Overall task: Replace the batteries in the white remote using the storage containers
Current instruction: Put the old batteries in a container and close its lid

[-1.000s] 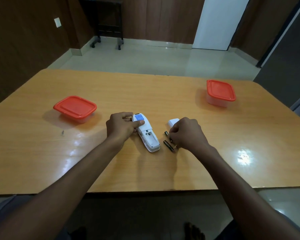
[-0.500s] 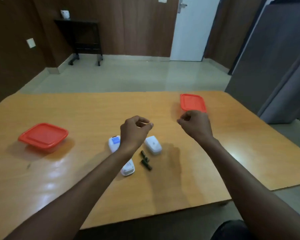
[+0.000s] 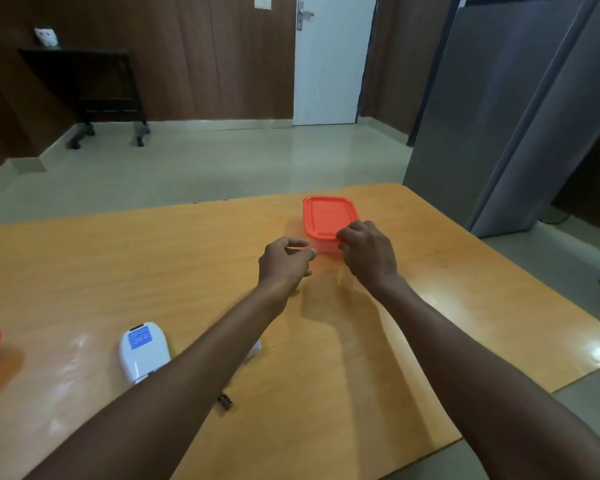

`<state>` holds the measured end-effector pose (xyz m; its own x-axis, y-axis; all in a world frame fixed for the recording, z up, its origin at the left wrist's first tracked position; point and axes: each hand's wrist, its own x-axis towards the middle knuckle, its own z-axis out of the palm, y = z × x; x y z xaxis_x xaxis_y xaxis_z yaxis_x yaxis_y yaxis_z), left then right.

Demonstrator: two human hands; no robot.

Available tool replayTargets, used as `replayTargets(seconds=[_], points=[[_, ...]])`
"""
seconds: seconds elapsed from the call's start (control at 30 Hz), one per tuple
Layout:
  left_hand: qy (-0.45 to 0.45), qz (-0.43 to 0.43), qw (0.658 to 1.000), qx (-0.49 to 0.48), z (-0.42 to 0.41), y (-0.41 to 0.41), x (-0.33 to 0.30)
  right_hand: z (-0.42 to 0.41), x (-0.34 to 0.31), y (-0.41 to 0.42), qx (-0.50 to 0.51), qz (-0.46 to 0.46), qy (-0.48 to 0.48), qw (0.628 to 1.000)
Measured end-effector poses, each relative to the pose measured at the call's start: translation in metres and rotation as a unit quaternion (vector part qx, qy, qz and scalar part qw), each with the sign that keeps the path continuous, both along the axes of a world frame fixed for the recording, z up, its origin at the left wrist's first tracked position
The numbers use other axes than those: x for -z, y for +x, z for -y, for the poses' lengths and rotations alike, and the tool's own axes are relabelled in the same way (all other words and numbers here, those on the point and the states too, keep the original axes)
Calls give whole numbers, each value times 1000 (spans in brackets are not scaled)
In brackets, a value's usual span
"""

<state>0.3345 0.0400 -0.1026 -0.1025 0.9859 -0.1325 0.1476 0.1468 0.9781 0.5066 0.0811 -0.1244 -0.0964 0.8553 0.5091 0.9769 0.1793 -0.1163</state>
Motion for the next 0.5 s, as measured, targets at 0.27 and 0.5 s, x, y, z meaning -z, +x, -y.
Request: replayTargets(seconds=[0.27,0.5], points=[[-31,243,969,-13,65,-49,-30,94,-40,-36,-150,-140,106,973],[-8,312,947,-79,135,-131,-49,173,-53,-75,-288,-91,63,951]])
